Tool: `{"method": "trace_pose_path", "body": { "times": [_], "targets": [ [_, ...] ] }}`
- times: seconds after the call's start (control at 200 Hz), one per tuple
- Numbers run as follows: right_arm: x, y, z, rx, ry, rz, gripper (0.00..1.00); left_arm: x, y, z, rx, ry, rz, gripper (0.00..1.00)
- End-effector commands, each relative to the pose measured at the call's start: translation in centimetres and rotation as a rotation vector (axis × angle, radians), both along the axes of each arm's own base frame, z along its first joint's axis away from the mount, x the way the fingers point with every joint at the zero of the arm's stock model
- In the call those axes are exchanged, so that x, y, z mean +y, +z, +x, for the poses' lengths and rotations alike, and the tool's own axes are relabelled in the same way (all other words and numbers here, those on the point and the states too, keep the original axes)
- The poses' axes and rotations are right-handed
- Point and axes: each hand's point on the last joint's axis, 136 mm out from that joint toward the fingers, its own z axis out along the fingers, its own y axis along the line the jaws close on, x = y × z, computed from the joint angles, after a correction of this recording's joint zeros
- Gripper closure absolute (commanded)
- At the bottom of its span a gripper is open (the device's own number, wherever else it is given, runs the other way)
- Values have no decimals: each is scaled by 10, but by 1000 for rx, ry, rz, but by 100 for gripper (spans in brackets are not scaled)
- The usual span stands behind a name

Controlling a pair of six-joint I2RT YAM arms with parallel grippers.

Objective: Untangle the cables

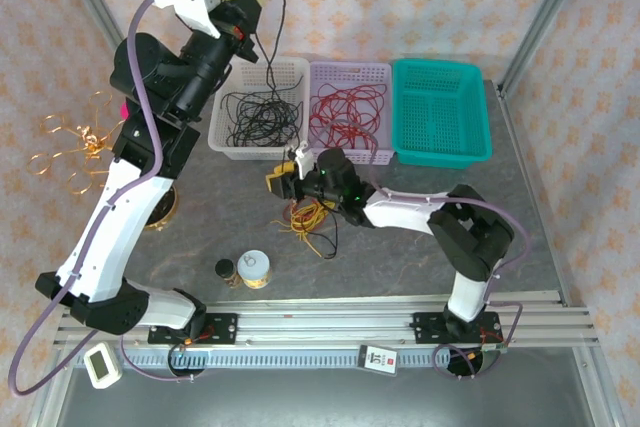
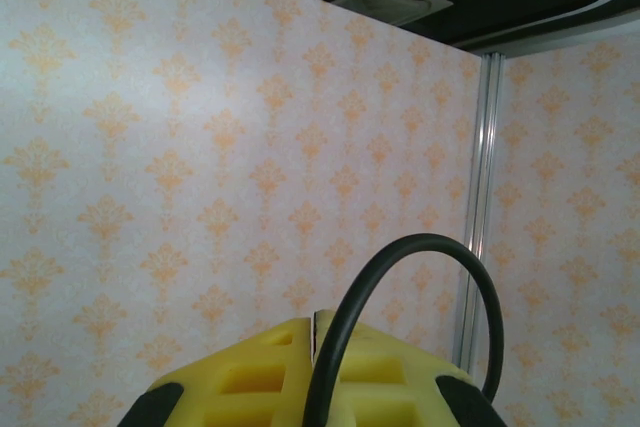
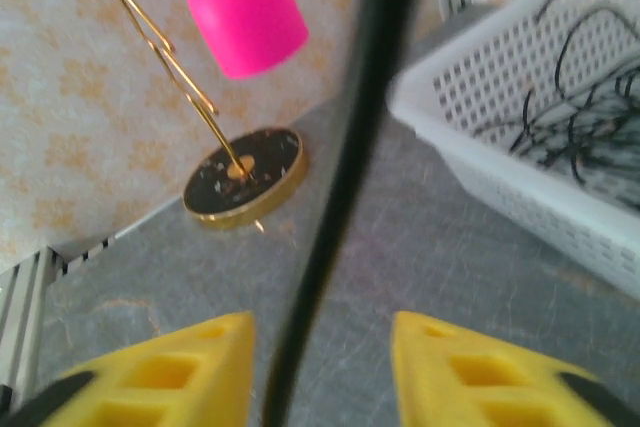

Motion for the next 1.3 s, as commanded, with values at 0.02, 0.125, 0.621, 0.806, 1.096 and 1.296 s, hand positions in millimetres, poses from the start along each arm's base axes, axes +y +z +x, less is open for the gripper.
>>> {"method": "trace_pose_path", "body": {
  "times": [0.02, 0.125, 0.621, 0.806, 1.096, 1.296],
  "targets": [
    [-12, -27, 25, 27, -149, -95, 72, 10, 42, -26, -112, -4, -46, 100],
    [-30, -70, 25, 72, -202, -214, 75, 24, 70, -38, -196, 46, -83, 100],
    [-101, -149, 17, 183, -374, -361, 55, 70, 114, -25, -366, 357, -126, 100],
    [-95, -122, 14, 176, -336, -306, 53, 77, 103, 6, -349, 358, -127, 100],
    [-76, -45, -6, 191, -213, -128, 47, 92, 47, 93, -220, 407, -103, 100],
    [-94, -21, -15, 162, -244, -133, 46, 107, -8, 154, -117, 431, -92, 100]
  ]
}}
